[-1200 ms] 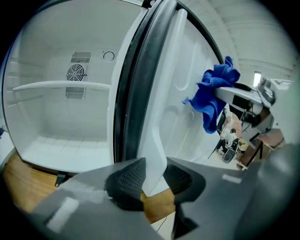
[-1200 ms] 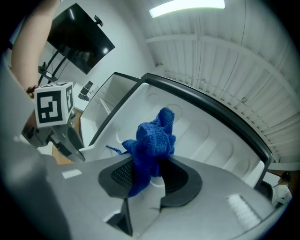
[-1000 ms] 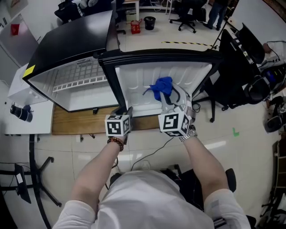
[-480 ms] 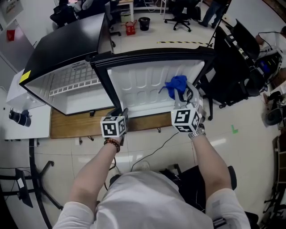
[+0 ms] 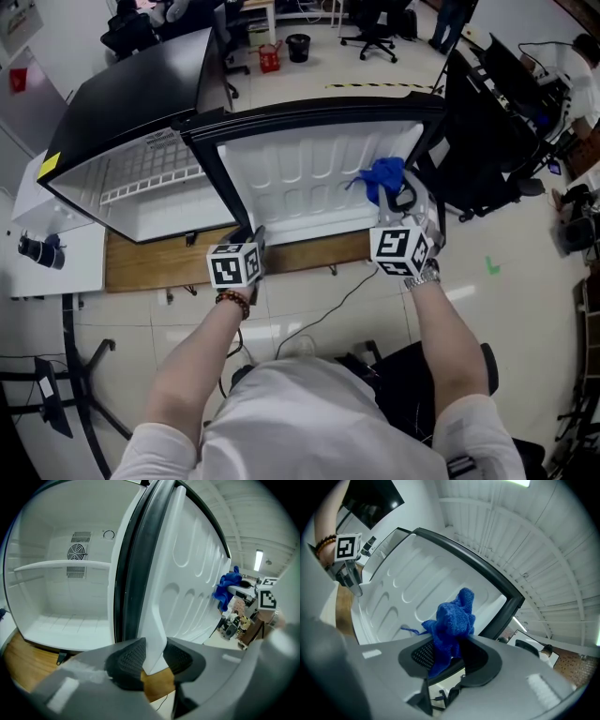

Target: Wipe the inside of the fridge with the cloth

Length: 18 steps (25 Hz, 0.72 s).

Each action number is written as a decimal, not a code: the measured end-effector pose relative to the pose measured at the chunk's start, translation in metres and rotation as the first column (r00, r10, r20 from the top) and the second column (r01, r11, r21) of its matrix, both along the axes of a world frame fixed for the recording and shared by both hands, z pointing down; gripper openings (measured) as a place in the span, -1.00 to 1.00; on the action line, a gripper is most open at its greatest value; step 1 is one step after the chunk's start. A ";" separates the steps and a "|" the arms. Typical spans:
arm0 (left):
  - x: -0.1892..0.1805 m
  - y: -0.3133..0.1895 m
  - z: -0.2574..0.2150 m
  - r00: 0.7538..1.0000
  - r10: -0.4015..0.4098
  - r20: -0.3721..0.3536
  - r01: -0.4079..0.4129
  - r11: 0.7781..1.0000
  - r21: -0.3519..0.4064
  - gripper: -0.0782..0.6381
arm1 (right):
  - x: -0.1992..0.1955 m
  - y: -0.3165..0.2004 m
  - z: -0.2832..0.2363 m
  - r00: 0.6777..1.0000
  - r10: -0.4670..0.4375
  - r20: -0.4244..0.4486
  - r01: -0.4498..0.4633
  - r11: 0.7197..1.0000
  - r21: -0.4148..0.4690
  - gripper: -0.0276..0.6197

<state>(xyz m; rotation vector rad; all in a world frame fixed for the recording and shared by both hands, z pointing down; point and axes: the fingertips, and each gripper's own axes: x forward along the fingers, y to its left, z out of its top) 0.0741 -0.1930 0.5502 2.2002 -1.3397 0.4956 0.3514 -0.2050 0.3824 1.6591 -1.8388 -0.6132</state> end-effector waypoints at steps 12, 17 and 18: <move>0.002 0.010 -0.002 0.999 0.027 -0.039 -0.027 1.000 -0.012 -0.50 | -0.183 0.033 0.023 0.925 -0.375 0.064 0.379 0.924 -0.047 -0.50; 0.002 0.015 -0.003 0.997 0.071 -0.013 -0.071 0.997 -0.012 -0.53 | -0.244 0.025 0.045 0.886 -0.460 0.061 0.464 0.881 -0.094 -0.50; 0.002 0.015 -0.003 0.997 0.080 -0.007 -0.080 0.997 -0.015 -0.53 | -0.251 0.022 0.049 0.882 -0.467 0.060 0.471 0.876 -0.102 -0.50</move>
